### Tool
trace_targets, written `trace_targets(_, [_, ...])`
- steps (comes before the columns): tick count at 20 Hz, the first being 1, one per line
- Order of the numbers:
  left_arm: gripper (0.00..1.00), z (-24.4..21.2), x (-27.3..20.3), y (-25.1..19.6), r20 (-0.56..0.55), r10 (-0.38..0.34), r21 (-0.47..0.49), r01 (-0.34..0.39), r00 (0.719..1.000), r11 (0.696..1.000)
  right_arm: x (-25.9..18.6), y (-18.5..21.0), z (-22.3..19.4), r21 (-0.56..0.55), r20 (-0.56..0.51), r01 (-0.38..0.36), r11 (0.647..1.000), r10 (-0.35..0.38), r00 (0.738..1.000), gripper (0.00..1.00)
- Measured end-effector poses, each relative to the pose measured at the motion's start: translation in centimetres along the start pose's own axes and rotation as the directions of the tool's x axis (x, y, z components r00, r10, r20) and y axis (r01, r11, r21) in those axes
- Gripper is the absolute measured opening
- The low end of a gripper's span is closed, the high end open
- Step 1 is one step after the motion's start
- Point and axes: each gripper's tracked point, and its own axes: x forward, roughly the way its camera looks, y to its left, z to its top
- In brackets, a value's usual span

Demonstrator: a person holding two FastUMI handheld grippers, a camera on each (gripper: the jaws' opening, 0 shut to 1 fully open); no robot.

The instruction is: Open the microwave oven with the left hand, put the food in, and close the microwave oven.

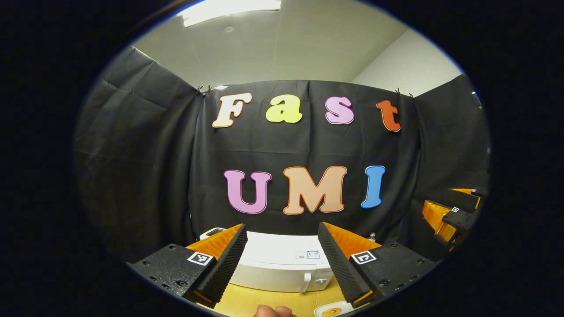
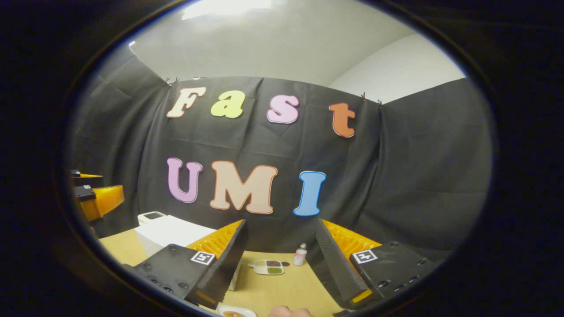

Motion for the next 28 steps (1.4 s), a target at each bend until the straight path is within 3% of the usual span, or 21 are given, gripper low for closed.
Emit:
trace_targets(17, [0.98, -0.9, 1.7, -0.7, -0.01, 0.004, 0.014, -0.004, 1.0, 1.0, 1.5, -1.0, -0.6, 0.044, -0.023, 0.007, 0.999, -0.006, 1.0, 0.94])
trace_targets(24, [0.98, -4.9, 3.3, -2.1, -0.088, -0.016, -0.006, 0.015, 0.996, 1.0, 0.9, -1.7, -0.1, 0.032, -0.001, -0.005, 0.999, 0.006, 1.0, 0.94])
trace_targets(28, [0.99, -8.7, 4.3, -2.1, -0.142, 0.002, 0.039, 0.003, 0.99, 0.999, 0.6, -2.0, 0.6, 0.023, 0.021, -0.01, 1.0, 0.009, 1.0, 0.94])
